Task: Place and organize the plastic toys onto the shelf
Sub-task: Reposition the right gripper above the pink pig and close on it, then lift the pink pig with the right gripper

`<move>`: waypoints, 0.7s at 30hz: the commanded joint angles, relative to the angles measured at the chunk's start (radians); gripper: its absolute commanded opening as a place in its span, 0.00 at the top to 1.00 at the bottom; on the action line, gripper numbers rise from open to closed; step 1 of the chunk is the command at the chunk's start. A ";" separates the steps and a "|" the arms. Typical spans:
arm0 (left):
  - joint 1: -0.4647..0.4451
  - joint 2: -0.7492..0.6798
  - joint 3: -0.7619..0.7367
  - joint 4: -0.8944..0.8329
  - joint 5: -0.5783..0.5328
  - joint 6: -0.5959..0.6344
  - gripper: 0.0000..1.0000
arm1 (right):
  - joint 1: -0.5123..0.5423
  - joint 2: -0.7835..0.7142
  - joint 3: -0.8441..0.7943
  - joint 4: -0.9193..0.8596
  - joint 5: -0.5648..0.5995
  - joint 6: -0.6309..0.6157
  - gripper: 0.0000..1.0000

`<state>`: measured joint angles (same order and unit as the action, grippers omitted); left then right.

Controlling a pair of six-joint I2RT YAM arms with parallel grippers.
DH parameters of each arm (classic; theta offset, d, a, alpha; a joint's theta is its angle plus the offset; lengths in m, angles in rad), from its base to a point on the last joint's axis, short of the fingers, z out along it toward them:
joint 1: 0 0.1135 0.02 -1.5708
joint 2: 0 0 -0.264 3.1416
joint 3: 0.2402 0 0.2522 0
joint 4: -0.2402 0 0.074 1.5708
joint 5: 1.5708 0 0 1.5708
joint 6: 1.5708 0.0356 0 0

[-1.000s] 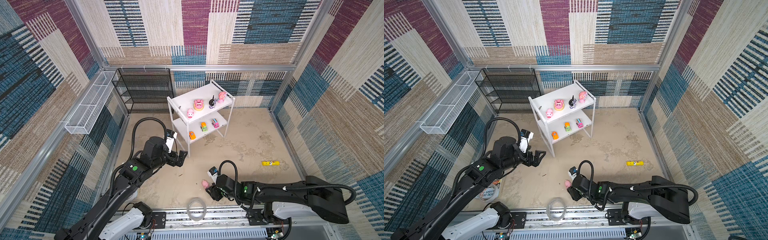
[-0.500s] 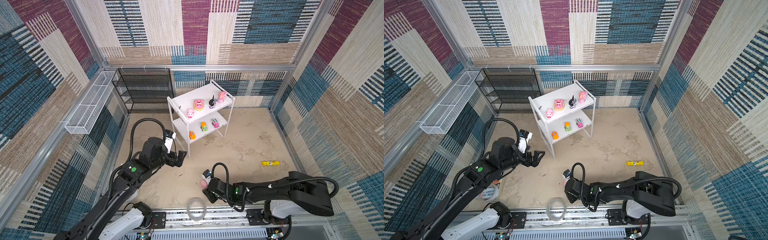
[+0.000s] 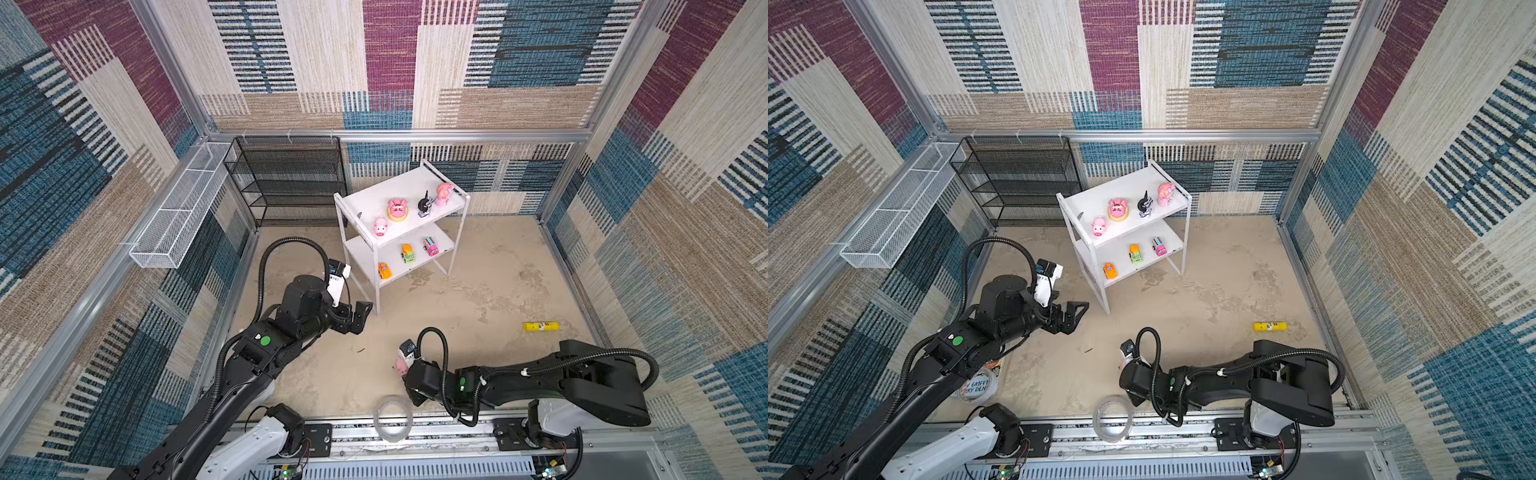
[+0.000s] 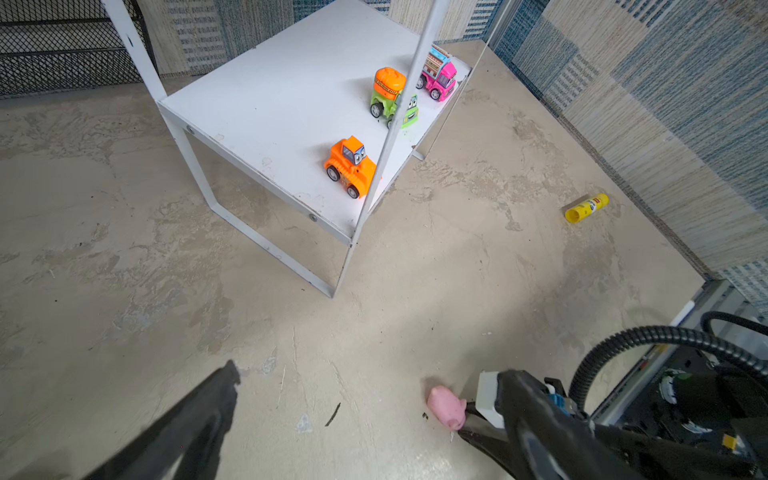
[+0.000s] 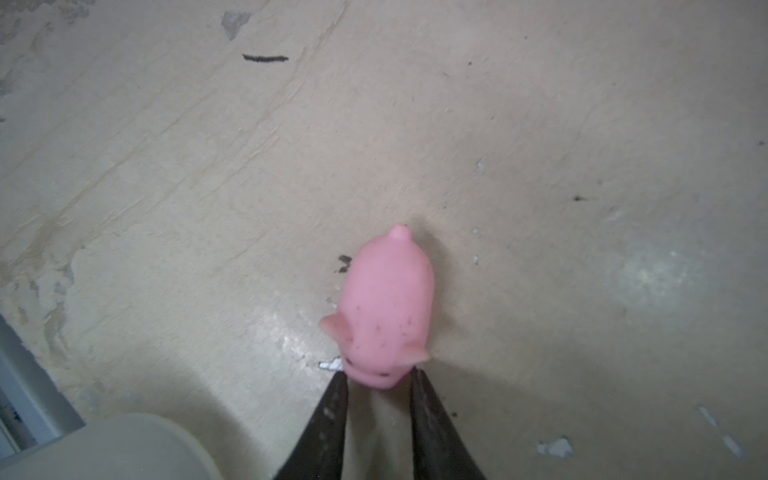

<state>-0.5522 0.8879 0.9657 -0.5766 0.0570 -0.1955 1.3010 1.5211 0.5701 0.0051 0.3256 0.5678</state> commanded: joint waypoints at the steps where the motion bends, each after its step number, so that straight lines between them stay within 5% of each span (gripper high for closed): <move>1: 0.002 -0.002 0.001 0.009 0.005 0.026 0.01 | 0.000 0.003 -0.001 -0.047 0.029 0.017 0.73; 9: 0.003 -0.002 -0.002 0.009 0.004 0.027 0.01 | -0.001 -0.003 -0.015 0.005 0.002 -0.013 0.79; 14: 0.003 -0.001 -0.002 0.008 0.007 0.027 0.01 | -0.001 0.011 -0.005 0.031 -0.028 -0.032 0.68; 21: 0.005 -0.006 -0.002 0.006 0.004 0.029 0.01 | -0.008 0.046 0.014 0.038 -0.016 -0.020 0.67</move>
<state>-0.5499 0.8871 0.9649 -0.5770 0.0574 -0.1833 1.2968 1.5543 0.5781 0.0643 0.3218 0.5373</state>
